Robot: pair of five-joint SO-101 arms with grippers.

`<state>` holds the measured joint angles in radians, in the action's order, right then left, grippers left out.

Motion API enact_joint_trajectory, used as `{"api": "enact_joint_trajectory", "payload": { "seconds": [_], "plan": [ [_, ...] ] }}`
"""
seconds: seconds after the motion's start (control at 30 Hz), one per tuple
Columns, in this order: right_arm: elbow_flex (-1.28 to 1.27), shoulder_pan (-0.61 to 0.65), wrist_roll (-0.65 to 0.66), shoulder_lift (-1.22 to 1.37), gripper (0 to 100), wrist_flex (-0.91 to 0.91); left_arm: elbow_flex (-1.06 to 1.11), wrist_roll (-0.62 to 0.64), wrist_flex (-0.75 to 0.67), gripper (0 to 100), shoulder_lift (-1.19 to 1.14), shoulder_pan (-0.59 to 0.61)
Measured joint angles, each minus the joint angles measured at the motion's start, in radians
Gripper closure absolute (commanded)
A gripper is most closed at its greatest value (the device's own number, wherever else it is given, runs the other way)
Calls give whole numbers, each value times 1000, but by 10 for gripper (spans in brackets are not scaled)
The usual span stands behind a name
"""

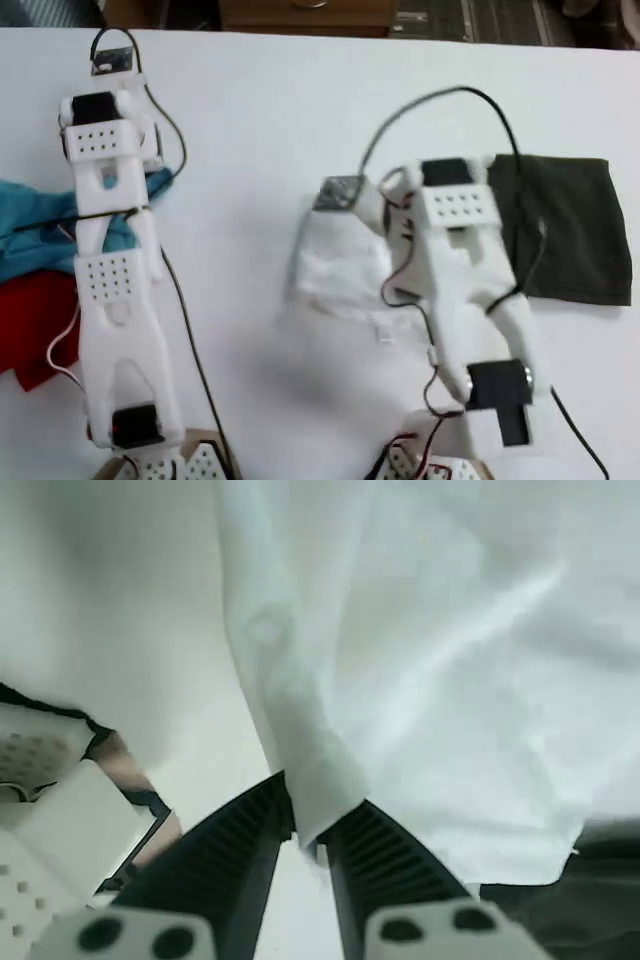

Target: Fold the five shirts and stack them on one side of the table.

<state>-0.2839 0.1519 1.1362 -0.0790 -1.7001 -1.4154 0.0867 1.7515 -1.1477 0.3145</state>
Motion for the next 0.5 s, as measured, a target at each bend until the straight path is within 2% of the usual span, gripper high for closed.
{"api": "enact_joint_trajectory", "payload": {
  "seconds": [0.2,0.37,0.43,0.5],
  "plan": [
    [-83,-55,23,-25,964,2,0,0,0,977,0,0],
    [-84,-57,23,-26,766,2,0,0,2,977,0,-8],
    [-75,-55,23,-31,736,2,0,0,8,977,0,-17],
    [-29,-55,23,-60,746,2,0,0,8,977,0,-21]
  ]
}}
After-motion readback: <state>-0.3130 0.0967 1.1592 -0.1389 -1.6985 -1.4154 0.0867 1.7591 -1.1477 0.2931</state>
